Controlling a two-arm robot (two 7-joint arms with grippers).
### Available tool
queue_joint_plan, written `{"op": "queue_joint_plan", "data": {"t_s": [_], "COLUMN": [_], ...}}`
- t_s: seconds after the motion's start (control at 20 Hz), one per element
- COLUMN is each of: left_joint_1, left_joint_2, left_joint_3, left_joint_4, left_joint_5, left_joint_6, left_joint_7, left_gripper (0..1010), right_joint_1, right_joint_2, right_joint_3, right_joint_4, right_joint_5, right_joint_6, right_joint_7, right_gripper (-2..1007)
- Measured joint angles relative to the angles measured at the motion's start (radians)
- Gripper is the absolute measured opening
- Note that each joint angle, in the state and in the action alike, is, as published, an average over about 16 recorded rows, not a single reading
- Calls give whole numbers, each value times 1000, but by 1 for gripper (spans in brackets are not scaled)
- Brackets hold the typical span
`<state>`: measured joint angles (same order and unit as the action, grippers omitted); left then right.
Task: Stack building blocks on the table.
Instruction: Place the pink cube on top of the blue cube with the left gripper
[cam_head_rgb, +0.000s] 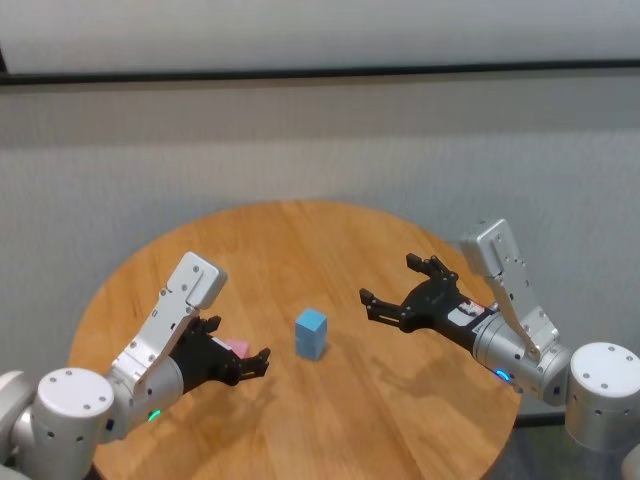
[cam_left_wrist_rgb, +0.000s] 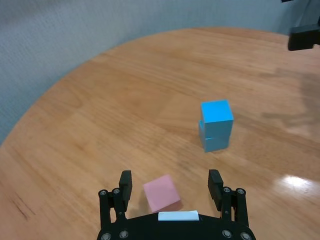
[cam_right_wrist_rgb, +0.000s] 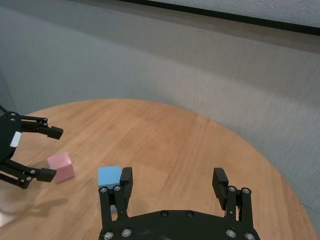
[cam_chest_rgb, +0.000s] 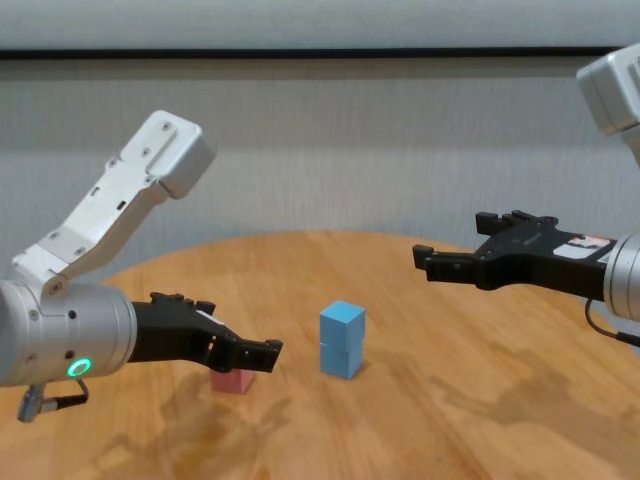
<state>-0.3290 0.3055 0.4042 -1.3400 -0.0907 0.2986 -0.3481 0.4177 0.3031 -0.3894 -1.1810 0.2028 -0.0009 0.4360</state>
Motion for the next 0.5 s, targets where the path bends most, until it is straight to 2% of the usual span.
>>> {"op": "queue_joint_plan", "data": {"t_s": [0.5], "left_joint_1": [-17], "left_joint_2": [-14], "left_joint_3": [-10], "left_joint_4": [44], "left_joint_5": [19], "left_joint_6": [-7], "left_joint_7": [-7], "left_gripper": [1002], "right_joint_1": [0], "right_joint_2": [0], "right_joint_3": [0], "right_joint_4": [0], "right_joint_5": [0], "right_joint_6": [0], "right_joint_7": [0], "right_gripper": [1000]}}
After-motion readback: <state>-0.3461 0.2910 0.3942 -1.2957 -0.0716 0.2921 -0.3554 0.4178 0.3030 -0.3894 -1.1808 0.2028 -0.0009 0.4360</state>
